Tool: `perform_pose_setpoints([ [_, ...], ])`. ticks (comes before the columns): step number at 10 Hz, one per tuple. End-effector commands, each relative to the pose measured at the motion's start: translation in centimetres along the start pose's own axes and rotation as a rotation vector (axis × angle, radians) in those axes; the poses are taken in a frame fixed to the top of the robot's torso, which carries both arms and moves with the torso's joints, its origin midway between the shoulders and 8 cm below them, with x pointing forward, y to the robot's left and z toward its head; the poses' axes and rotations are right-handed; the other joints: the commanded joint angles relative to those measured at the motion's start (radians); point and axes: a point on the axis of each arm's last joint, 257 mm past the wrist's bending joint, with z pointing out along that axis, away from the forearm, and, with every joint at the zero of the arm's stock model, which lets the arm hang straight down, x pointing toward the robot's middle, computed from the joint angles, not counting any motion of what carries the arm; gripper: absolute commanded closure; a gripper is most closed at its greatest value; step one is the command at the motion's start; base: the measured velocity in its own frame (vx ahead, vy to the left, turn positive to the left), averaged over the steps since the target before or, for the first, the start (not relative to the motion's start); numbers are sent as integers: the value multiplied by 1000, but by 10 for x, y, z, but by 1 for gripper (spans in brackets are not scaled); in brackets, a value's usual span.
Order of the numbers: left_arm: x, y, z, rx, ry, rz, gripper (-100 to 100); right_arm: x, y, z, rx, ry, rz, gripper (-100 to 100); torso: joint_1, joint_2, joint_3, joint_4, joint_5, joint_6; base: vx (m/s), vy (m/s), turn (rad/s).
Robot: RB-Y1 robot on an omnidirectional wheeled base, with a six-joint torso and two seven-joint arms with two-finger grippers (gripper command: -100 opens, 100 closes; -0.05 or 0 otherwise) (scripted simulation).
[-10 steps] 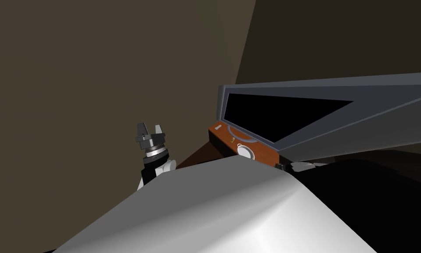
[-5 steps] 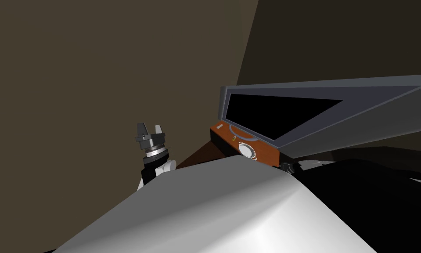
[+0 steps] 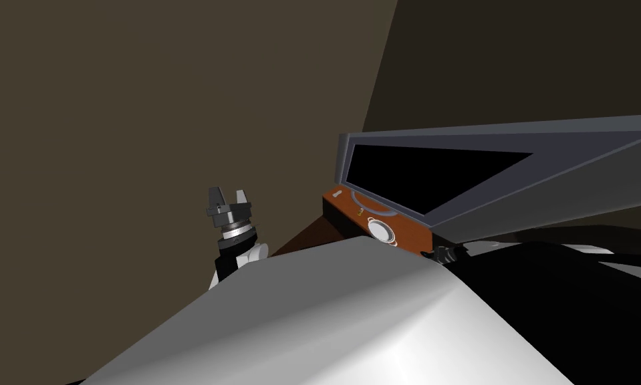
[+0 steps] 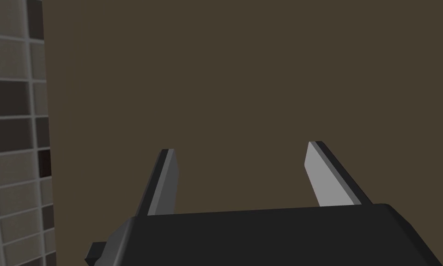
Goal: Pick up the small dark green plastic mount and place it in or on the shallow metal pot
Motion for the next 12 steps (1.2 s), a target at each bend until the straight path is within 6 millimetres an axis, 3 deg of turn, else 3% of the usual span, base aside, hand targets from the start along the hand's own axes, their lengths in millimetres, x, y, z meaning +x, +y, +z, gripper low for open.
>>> perform_pose_setpoints([
  [1, 0, 0, 0, 0, 0, 0, 0, -3, -6, -1, 8, -3, 8, 100, 0, 0, 0, 0, 0, 0, 220, 58, -7],
  [7, 0, 0, 0, 0, 0, 0, 0, -23, 0, 6, -9, -26, 27, 100, 0, -6, -3, -1, -1, 0, 223, 88, -30],
  [11, 0, 0, 0, 0, 0, 0, 0, -32, 5, 10, -18, -35, 32, 100, -3, -3, -2, -1, -2, 1, 164, 54, -24],
  [12, 0, 0, 0, 0, 0, 0, 0, -33, 6, 11, -19, -38, 34, -100, -5, 2, 0, -1, -1, 2, 18, 8, 6],
])
